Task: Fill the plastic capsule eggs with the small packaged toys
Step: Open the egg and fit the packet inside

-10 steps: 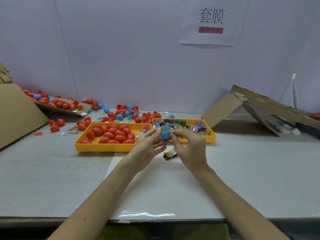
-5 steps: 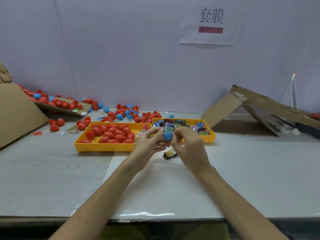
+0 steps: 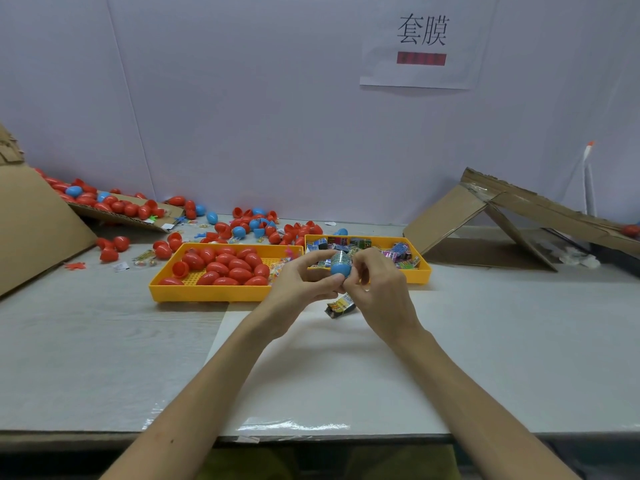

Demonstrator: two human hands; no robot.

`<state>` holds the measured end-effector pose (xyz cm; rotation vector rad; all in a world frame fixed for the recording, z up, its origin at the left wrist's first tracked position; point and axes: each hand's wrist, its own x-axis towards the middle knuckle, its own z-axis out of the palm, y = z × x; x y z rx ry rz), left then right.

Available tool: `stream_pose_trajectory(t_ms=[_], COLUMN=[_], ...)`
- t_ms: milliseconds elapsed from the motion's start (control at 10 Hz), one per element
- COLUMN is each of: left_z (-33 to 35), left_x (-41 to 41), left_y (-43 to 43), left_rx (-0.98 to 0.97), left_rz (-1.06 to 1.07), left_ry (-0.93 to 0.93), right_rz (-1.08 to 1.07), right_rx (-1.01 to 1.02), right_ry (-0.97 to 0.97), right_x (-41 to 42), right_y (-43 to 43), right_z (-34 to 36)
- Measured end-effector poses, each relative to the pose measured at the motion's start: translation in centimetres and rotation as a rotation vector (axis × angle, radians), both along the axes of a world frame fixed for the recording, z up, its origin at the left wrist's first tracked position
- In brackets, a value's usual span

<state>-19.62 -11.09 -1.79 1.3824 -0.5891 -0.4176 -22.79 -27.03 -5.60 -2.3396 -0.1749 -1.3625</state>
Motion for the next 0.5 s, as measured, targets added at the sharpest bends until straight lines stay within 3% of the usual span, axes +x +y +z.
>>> stream_pose_trajectory(t_ms=[500], left_z=[-0.01], left_x=[-0.14], left_y=[0.19], left_rx=[-0.02], left_rz=[-0.004], left_ry=[0.019], right_rz=[0.007], right_rx=[0.018], right_ry=[0.038], right_x=[0.28], right_y=[0.08], right_z=[-0.32])
